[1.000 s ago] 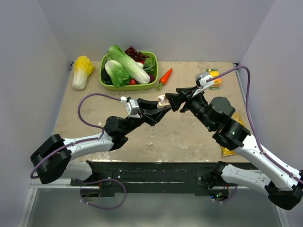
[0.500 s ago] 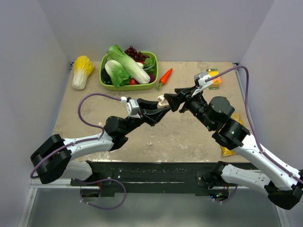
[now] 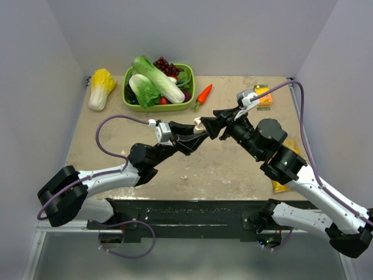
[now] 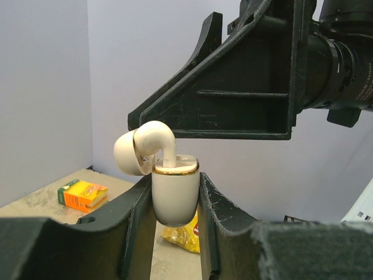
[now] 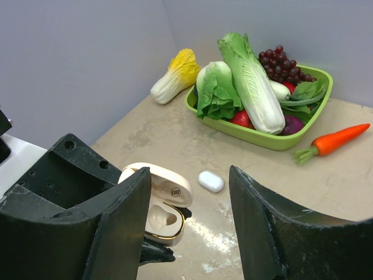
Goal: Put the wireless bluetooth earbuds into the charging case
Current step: Place the earbud in the charging case.
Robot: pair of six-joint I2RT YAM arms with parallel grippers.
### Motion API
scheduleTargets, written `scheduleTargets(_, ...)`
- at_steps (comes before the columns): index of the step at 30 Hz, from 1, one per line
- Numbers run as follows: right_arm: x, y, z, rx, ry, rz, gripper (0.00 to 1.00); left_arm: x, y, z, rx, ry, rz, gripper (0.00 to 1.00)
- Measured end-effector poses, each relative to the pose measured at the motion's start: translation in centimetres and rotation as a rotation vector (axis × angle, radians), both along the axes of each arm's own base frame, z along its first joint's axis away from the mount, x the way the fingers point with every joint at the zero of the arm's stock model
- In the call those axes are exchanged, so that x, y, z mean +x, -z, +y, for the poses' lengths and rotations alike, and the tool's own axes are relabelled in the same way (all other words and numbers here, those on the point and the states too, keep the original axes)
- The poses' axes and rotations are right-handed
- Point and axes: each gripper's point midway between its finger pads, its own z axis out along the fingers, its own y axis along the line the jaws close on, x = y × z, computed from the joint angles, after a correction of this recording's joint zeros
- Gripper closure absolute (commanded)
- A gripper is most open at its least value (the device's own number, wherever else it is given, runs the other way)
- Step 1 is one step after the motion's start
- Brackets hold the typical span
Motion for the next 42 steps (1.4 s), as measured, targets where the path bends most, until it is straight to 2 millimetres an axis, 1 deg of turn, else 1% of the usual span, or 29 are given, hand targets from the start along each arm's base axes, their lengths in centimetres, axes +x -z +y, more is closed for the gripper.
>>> scheduleTargets(8,-0.1,-0.2,-0.1,0.005,0.001,-0.004,0.39,0.0,0.0,0.0,0.002,-0.004,-0.005,1.0)
scheduleTargets(17,-0.7,-1.2,-0.8,0.026,0.002,-0.024,0.38,0.1,0.0,0.0,0.005,-0.007,-0.011,1.0)
scheduleTargets(24,-0.7,-1.0,-0.8,0.02,0.003,-0.018,0.39,0.1,0.0,0.0,0.006,-0.009,-0.013,1.0)
scheduleTargets(42,-0.8,-0.2,0.9,-0.006,-0.07,0.005,0.38,0.0,-0.1,0.1,0.006,-0.011,-0.018,1.0)
